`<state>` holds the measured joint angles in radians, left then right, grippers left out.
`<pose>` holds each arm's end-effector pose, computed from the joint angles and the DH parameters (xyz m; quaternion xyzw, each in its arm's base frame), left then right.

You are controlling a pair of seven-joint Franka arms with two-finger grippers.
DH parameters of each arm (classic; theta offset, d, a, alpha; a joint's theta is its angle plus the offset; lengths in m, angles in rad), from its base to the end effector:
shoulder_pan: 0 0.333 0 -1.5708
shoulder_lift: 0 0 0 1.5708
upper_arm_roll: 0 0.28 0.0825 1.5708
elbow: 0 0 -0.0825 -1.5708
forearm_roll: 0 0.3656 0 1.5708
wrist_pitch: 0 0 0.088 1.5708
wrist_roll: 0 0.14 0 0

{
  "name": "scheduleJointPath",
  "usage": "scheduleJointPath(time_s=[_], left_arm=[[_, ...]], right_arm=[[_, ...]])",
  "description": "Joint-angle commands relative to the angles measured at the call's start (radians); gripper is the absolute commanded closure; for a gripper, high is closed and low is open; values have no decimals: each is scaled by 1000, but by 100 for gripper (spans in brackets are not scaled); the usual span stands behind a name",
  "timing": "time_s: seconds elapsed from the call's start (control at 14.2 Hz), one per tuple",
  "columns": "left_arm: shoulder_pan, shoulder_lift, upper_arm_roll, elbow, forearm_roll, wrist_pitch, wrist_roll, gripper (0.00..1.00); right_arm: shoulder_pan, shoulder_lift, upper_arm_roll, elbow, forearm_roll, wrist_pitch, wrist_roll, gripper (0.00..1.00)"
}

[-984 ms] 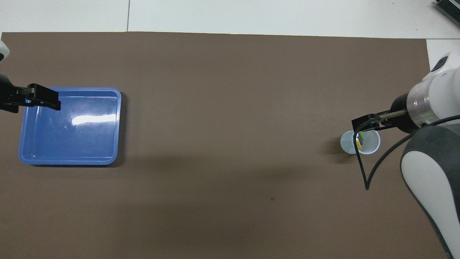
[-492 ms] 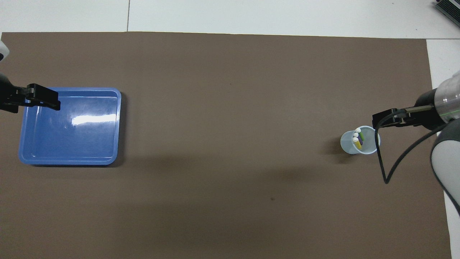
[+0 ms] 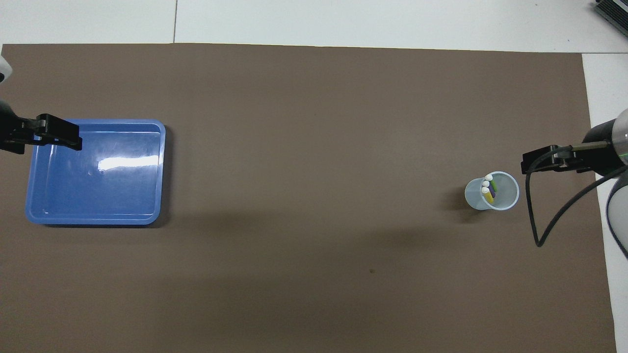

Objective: Transfer and insert pens with both arms
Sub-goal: 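Open the right gripper and raise it away from the cup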

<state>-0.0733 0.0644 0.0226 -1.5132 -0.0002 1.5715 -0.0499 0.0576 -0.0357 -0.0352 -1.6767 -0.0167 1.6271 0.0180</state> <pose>0.5529 -0.0284 0.5466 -1.0000 0.0004 0.0030 0.0008 0.5289 0.0094 0.5312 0.9999 0.0027 -0.0068 0.0078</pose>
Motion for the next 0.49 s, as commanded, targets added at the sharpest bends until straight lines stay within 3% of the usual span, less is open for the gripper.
scheduleJointPath(time_s=[0.0,0.42], left_arm=[[-14,-1,14,13,11,-10,10,0],[-14,-1,14,13,11,-10,10,0]], right_arm=[[1,-10,1,5,24,-29,14,0],[1,-10,6,5,24,-29,14,0]])
